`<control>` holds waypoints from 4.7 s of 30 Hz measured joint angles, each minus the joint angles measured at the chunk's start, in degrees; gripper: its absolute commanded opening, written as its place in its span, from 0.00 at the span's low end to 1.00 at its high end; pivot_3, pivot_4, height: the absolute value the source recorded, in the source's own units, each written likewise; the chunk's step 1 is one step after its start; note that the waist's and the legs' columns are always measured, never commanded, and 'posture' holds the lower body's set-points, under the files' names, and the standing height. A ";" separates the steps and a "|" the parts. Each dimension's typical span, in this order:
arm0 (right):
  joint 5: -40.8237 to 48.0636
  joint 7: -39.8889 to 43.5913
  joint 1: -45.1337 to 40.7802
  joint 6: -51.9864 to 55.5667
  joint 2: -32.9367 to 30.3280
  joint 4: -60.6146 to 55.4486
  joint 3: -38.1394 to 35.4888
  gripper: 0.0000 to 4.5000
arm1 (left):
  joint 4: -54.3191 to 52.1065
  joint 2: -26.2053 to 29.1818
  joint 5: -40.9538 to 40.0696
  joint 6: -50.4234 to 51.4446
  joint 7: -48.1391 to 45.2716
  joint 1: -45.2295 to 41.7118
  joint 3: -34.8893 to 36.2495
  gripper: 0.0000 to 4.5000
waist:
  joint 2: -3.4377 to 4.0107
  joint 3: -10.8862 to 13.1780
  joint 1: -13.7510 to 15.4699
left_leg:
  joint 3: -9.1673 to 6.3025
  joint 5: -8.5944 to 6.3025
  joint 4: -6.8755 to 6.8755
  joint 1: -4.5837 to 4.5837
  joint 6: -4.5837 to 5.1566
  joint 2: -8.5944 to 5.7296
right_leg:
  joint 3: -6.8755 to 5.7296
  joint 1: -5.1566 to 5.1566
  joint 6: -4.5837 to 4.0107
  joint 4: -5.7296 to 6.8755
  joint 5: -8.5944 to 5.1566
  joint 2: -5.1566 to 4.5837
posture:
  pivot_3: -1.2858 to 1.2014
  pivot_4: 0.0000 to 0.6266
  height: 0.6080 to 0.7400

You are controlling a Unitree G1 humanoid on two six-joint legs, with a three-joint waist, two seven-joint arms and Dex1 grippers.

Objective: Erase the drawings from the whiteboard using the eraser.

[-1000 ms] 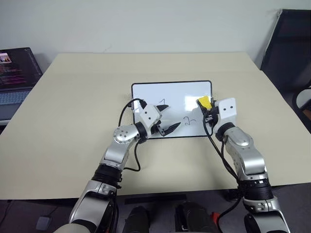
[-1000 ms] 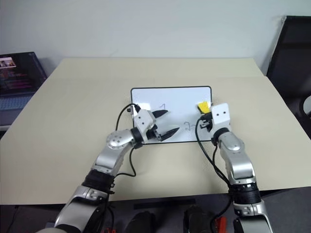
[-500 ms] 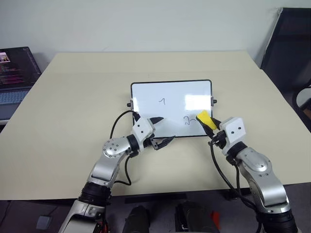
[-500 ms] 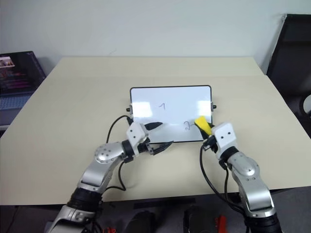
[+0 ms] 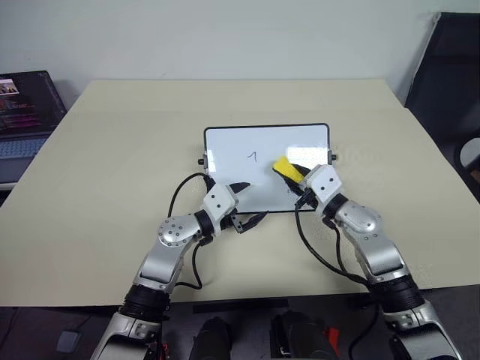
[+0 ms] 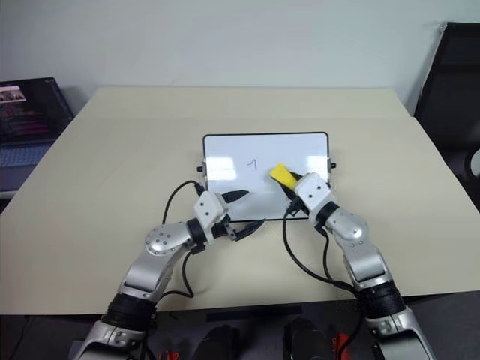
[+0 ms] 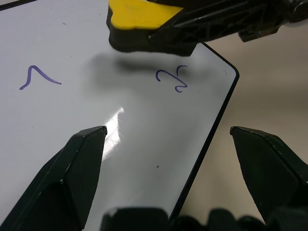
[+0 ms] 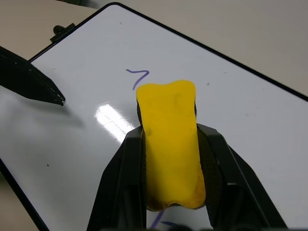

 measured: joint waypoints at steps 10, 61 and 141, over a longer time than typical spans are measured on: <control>-4.56 0.80 -0.22 2.25 -1.56 2.83 1.73 0.24 | 0.05 0.31 0.03 0.00 0.85 -0.56 0.48 1.00 | 0.00 -0.01 0.08 | -0.01 0.00 0.03 0.04 0.00 0.00 | 0.00 0.02 0.00 0.07 0.00 -0.03 | 0.52 0.24 1.00; -5.15 -0.14 1.29 11.00 -3.70 -2.63 -0.16 0.24 | 3.68 -0.37 0.04 -1.52 -0.14 -3.09 0.83 1.00 | -0.04 -0.01 0.13 | -0.05 0.01 0.07 0.65 0.00 -0.02 | 0.00 0.63 0.00 0.03 0.00 -0.02 | 0.52 0.24 1.00; -8.93 -6.32 -13.65 7.79 11.33 12.32 3.94 0.24 | 4.43 1.45 5.61 -3.42 9.52 -2.22 3.92 1.00 | 0.02 0.06 -0.09 | -0.07 0.00 -0.06 0.50 0.00 0.03 | -0.01 0.45 -0.03 -0.01 -0.02 -0.07 | 0.52 0.24 1.00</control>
